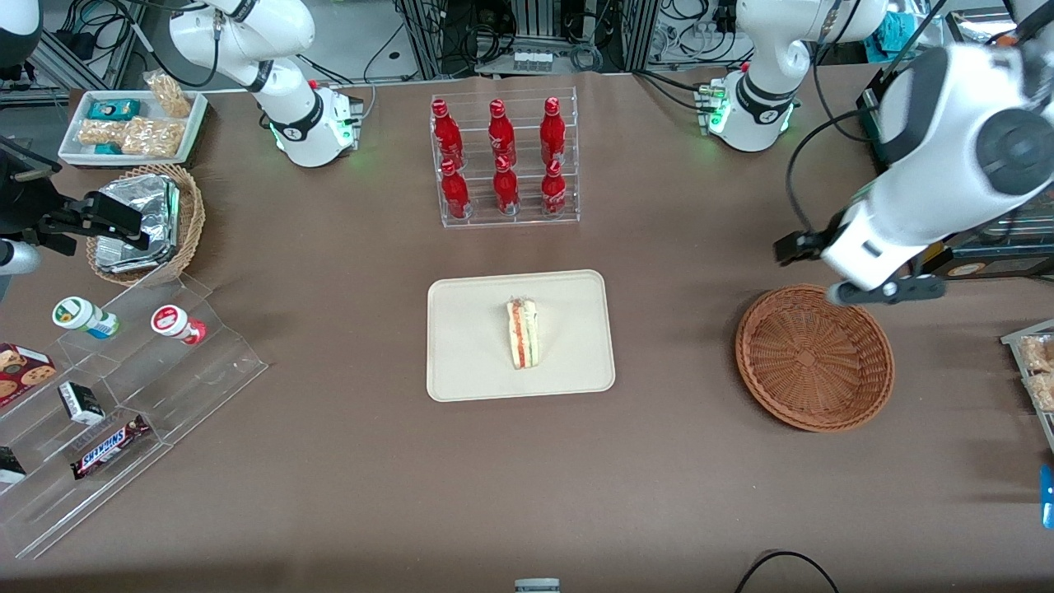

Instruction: Place sandwich from basket to tray

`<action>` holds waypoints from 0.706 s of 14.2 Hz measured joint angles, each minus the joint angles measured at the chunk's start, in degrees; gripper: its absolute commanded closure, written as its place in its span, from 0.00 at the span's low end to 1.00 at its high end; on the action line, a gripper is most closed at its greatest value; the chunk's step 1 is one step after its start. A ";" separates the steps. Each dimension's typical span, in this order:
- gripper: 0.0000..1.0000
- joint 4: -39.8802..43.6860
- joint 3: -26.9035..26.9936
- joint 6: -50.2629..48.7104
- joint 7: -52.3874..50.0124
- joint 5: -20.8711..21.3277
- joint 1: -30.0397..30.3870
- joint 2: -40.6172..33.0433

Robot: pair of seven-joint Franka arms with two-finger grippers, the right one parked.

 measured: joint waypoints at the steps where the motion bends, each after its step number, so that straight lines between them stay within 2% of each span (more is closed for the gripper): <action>1: 0.00 0.00 -1.35 -0.49 2.34 0.00 2.42 -1.22; 5: 0.00 1.91 -2.18 -2.46 8.99 0.00 6.96 -4.71; 10: 0.00 6.68 0.62 -3.25 10.01 0.00 7.40 -5.33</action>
